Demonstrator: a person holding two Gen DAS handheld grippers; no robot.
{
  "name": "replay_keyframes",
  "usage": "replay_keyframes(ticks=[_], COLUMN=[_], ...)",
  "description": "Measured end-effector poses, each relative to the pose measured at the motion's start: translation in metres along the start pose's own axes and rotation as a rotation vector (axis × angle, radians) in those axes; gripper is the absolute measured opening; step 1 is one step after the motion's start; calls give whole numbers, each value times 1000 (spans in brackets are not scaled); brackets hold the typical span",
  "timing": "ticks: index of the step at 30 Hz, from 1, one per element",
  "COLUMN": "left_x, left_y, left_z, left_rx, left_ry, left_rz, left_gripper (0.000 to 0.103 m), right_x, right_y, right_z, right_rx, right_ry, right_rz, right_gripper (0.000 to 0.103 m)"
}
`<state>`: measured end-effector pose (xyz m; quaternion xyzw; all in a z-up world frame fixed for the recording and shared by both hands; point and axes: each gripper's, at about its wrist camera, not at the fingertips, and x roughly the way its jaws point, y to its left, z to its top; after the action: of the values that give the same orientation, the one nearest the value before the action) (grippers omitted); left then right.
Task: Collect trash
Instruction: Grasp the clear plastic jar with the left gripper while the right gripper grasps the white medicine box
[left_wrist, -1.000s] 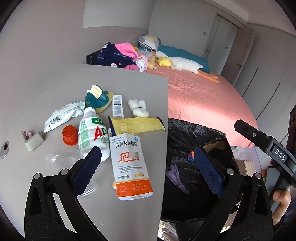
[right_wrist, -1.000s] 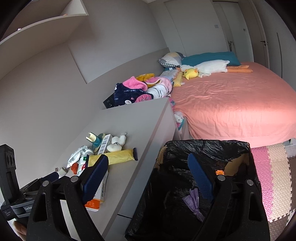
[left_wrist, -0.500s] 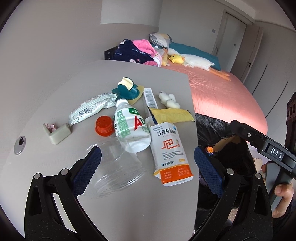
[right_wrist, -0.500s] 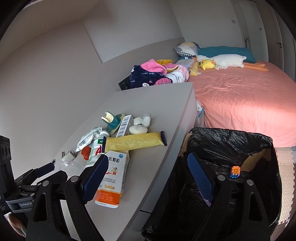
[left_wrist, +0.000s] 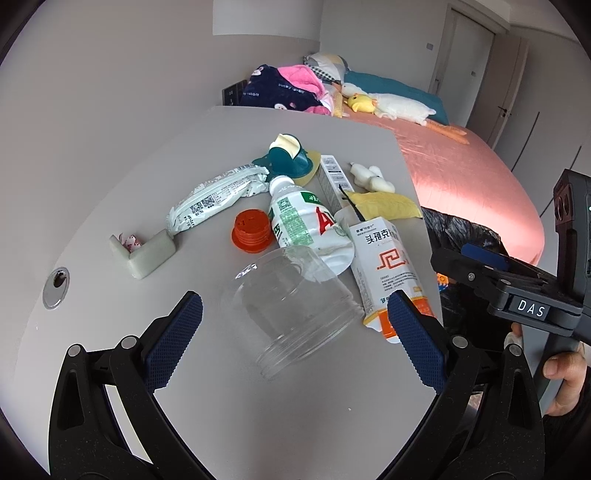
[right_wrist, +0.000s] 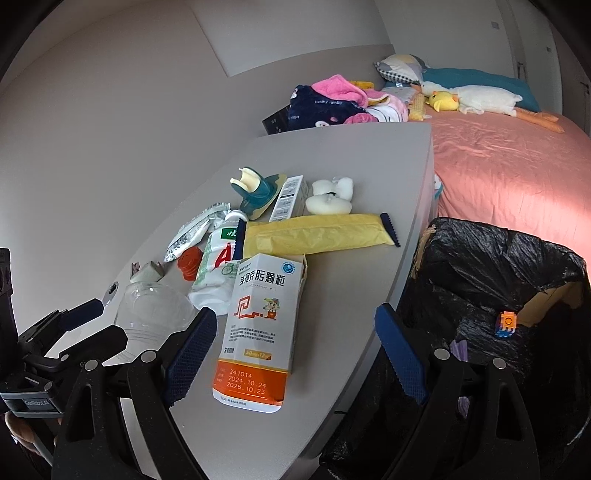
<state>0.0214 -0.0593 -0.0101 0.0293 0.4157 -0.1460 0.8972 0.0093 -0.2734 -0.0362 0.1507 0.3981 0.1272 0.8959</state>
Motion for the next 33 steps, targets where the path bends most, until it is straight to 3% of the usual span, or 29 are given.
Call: replay_keyframes(ticks=[17, 25, 28, 33], left_x=[21, 40, 48, 59], left_y=[15, 22, 25, 28], left_z=[-7, -6, -3, 2], left_rx=[106, 67, 19, -37], left_ry=[21, 73, 84, 90], left_rz=[-69, -118, -130, -125], left_gripper=[97, 97, 97, 97], right_x=[50, 58, 60, 62], right_y=[13, 24, 23, 19], right_z=[-5, -4, -4, -3], right_rx=[15, -22, -20, 10], right_ry=[116, 118, 120, 126], right_rz=[73, 81, 98, 145], right_gripper=[87, 74, 60, 51])
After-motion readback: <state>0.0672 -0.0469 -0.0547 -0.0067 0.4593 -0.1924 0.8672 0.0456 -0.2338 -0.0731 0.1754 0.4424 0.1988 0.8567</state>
